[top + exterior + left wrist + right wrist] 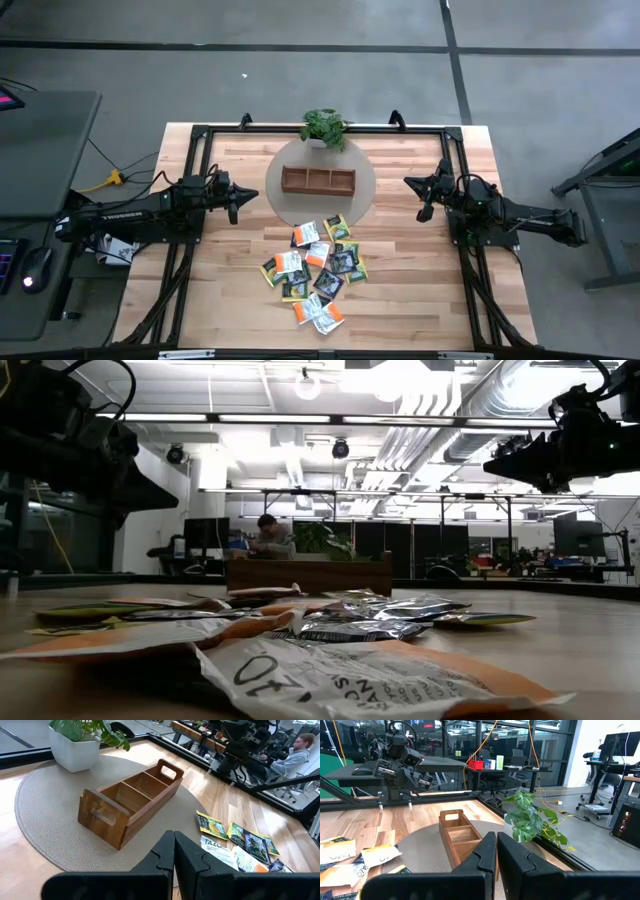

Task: Pick & Place Tea
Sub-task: Put the yellow tea bag into the right section of the wooden organizer

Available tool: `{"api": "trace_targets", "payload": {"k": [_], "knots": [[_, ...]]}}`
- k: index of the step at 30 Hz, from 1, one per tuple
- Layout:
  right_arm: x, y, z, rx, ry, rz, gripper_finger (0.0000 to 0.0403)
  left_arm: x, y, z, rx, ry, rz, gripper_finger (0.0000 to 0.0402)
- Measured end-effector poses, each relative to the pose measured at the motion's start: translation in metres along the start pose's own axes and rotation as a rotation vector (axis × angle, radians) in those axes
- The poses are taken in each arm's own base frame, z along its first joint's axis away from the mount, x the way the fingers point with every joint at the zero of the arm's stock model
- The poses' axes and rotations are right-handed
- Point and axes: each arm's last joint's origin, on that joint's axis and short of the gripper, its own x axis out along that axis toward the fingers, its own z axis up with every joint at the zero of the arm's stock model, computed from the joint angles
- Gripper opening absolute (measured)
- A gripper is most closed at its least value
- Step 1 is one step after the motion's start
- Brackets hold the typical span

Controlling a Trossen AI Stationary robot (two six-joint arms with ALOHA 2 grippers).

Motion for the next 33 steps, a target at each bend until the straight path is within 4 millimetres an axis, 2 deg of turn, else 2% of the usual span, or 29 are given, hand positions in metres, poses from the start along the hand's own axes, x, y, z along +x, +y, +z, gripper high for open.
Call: {"api": "trace_targets", "payload": {"k": [8,15,20,24,33], "knots": [[0.0,0.0,0.0,0.0,0.0,0.0,0.0012,0.0,0.0,0.0,-0.067,0.001,-0.003,0.0],[0.0,0.0,0.0,0.0,0.0,0.0,0.0012,-0.002,-0.006,0.007,0.021,0.01,-0.095,0.0],[0.0,0.0,0.0,0.0,0.0,0.0,0.0012,-0.011,-0.022,0.039,0.145,-0.04,-0.234,0.0],[0.0,0.0,0.0,0.0,0.0,0.0,0.0012,-0.013,-0.029,0.055,0.21,-0.016,-0.229,0.0],[0.0,0.0,0.0,0.0,0.0,0.0,0.0012,0.0,-0.034,0.065,0.319,0.061,-0.222,0.0]]}}
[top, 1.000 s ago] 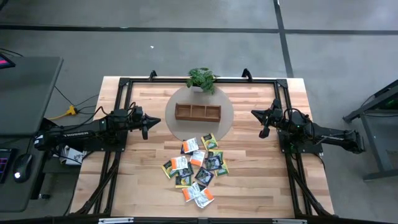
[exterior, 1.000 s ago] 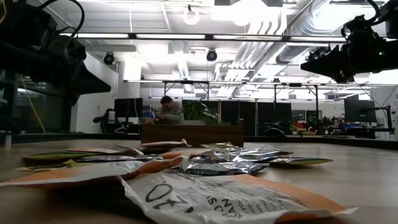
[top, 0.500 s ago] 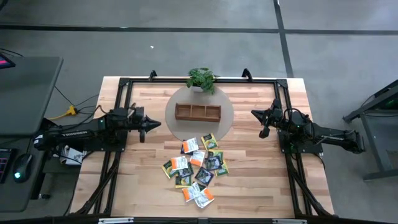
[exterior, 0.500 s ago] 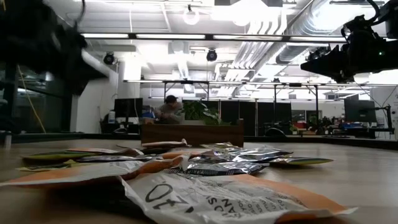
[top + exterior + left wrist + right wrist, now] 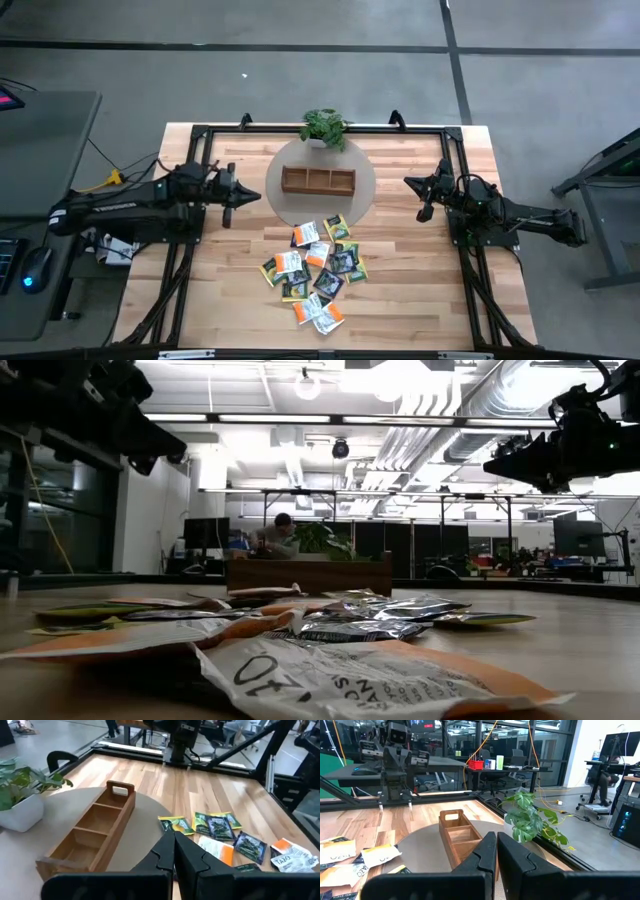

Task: Pick & Place Tea
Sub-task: Put the yellow tea bag into the right section of the wooden organizer

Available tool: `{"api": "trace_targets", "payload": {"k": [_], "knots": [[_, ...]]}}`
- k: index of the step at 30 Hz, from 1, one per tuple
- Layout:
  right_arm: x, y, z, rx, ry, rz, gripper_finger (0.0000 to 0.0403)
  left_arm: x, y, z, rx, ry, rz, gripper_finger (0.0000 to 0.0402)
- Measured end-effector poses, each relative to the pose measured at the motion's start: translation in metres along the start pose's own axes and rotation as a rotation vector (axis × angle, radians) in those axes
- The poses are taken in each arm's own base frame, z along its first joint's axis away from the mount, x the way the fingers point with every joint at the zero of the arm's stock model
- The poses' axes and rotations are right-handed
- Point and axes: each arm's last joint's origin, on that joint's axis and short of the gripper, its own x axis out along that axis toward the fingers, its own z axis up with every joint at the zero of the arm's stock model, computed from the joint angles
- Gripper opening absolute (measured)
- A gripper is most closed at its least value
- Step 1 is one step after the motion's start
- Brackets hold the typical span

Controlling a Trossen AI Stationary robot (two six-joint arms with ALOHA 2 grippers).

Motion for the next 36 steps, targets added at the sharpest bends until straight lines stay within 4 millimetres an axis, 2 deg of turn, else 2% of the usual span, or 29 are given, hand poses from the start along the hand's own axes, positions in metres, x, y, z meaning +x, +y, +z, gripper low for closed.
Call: {"api": "trace_targets", "payload": {"k": [14,22,27,31,36], "knots": [[0.0,0.0,0.0,0.0,0.0,0.0,0.0012,0.052,0.01,-0.012,0.009,0.124,-0.026,0.0],[0.0,0.0,0.0,0.0,0.0,0.0,0.0012,0.074,0.012,0.004,-0.019,0.247,-0.07,0.0],[0.0,0.0,0.0,0.0,0.0,0.0,0.0012,0.068,0.011,0.006,0.003,0.255,-0.071,0.0],[0.0,0.0,0.0,0.0,0.0,0.0,0.0012,0.051,0.007,0.012,0.041,0.091,-0.079,0.0],[0.0,0.0,0.0,0.0,0.0,0.0,0.0012,0.033,0.006,0.0,0.01,0.022,-0.034,0.0]]}}
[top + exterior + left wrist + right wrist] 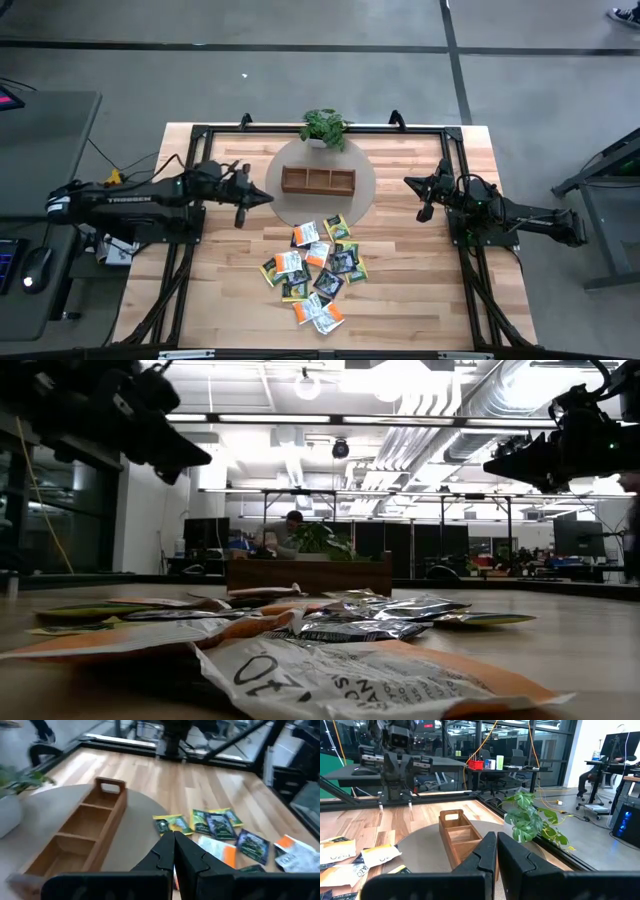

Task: Pick & Place Tea
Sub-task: Put the yellow tea bag into the right section of the wooden organizer

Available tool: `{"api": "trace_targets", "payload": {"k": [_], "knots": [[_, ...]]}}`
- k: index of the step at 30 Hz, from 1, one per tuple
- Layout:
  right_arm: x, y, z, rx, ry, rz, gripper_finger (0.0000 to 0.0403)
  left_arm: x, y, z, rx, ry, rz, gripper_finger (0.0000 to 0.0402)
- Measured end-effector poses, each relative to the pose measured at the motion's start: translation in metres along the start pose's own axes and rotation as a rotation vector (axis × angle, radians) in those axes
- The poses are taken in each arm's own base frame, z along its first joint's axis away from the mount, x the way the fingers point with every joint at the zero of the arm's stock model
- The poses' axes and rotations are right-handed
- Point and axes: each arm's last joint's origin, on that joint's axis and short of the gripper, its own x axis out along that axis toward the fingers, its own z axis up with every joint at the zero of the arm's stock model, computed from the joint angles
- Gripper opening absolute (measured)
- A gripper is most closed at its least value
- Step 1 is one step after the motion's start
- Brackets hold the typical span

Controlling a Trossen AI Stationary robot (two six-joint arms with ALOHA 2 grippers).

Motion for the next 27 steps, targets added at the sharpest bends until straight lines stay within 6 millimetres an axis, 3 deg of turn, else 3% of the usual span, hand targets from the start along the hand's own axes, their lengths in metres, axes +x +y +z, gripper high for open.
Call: {"api": "trace_targets", "payload": {"k": [7,27], "knots": [[0.0,0.0,0.0,0.0,0.0,0.0,0.0012,-0.0087,-0.0016,-0.0007,0.009,-0.048,0.011,0.0],[0.0,-0.0012,-0.0001,-0.09,0.004,-0.042,0.0012,-0.0087,-0.0015,-0.0012,-0.036,-0.045,0.011,0.0]]}}
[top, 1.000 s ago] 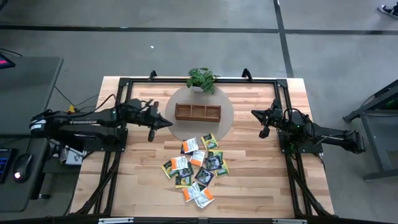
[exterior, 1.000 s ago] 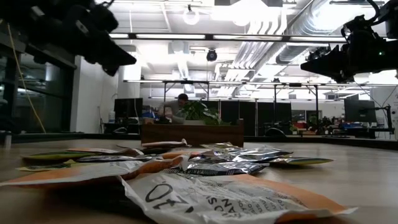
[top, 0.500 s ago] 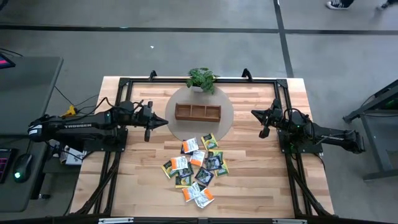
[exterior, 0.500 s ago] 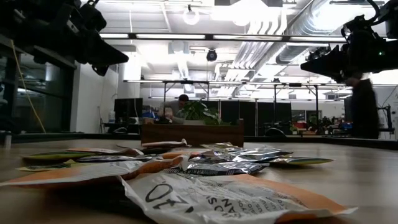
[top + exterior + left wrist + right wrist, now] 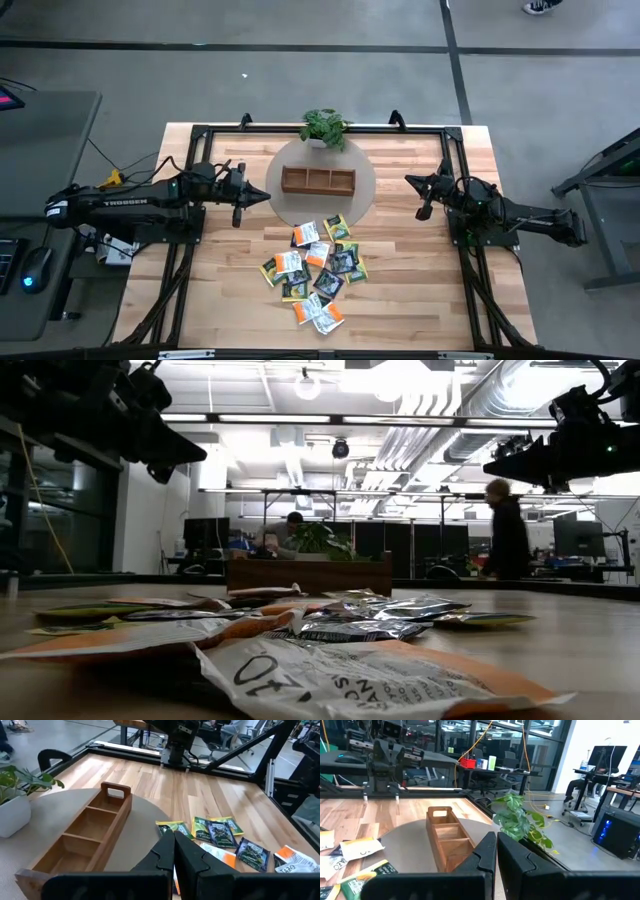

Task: Pick & Place Tea
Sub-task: Put the yellow tea bag into the right section of the wooden organizer

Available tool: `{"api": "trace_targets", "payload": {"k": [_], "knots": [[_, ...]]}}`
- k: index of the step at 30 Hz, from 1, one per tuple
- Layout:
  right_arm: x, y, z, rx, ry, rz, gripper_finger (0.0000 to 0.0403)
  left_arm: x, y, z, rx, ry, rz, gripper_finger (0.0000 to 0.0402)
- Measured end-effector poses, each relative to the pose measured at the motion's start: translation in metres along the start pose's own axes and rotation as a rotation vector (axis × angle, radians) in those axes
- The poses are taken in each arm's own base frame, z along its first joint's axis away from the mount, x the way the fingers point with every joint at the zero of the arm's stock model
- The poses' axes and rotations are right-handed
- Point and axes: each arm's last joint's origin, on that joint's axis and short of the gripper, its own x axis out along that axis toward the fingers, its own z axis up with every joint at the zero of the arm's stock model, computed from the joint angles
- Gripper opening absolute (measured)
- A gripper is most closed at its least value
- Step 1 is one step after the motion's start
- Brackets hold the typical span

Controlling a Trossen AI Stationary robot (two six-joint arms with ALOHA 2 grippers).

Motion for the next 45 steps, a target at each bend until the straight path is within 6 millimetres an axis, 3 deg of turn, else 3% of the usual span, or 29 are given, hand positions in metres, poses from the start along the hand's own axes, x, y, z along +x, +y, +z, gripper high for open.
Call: {"api": "trace_targets", "payload": {"k": [6,11,22,27,34,38,45], "knots": [[0.0,0.001,0.0,0.087,-0.001,0.017,0.0012,0.0,0.0,0.0,-0.014,0.005,0.0,0.0],[0.0,0.001,0.0,0.317,0.0,0.024,0.0012,0.0,0.0,-0.002,-0.017,0.019,0.003,0.0],[0.002,0.001,-0.001,0.378,0.068,0.015,0.0012,0.0,0.0,-0.003,-0.017,0.028,0.006,0.0],[0.009,0.002,0.016,0.33,0.107,0.039,0.0012,0.0,0.0,-0.003,-0.016,0.028,0.005,0.0],[0.037,0.007,0.034,0.236,0.278,0.038,0.0012,-0.002,0.011,0.005,-0.372,-0.155,0.362,0.0],[0.059,0.014,0.036,0.201,0.428,0.063,0.0012,-0.003,0.013,0.005,-0.387,-0.187,0.451,0.0],[0.101,0.03,0.037,0.109,0.611,0.213,0.0012,-0.003,0.013,0.005,-0.388,-0.181,0.443,0.0]]}}
